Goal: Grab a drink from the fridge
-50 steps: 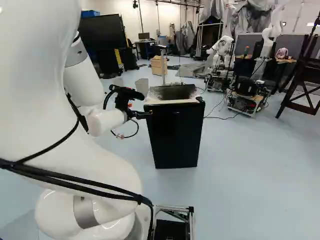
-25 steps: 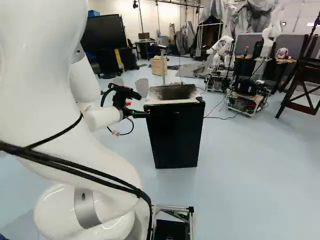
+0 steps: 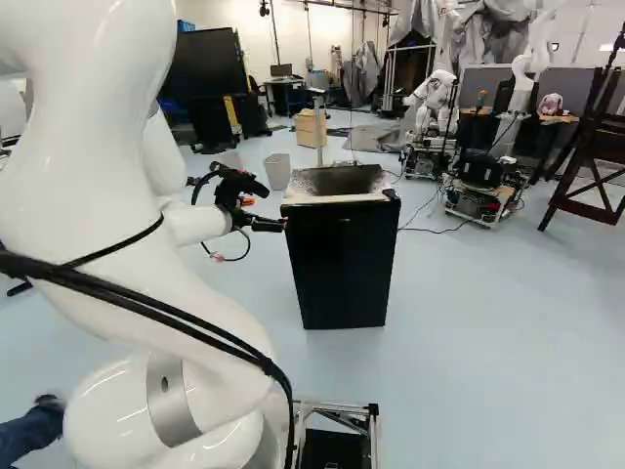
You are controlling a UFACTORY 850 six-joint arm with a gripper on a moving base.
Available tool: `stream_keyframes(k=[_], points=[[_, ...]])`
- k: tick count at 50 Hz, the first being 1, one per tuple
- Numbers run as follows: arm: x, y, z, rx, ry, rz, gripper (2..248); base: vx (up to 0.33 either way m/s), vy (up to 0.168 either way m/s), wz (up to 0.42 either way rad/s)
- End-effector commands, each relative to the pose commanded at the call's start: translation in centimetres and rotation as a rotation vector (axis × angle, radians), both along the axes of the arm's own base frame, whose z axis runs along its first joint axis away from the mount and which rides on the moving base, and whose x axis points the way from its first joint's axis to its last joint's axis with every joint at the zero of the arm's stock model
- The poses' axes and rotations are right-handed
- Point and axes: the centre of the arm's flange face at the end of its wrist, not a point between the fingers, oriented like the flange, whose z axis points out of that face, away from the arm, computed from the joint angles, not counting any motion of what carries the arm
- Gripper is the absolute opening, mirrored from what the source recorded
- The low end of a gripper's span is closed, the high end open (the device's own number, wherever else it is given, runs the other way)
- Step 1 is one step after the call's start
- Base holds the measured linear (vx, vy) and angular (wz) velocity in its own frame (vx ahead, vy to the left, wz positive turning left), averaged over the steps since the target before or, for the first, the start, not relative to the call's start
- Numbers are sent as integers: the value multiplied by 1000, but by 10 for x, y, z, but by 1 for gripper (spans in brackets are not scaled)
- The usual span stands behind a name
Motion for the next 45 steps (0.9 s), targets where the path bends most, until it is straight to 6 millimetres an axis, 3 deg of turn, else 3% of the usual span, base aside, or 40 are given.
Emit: stream_keyframes(k=[29,45], points=[[21,38,-37,5,52,-119,247,0,0,0],[22,53,-55,-26,44,-182,247,0,0,0]])
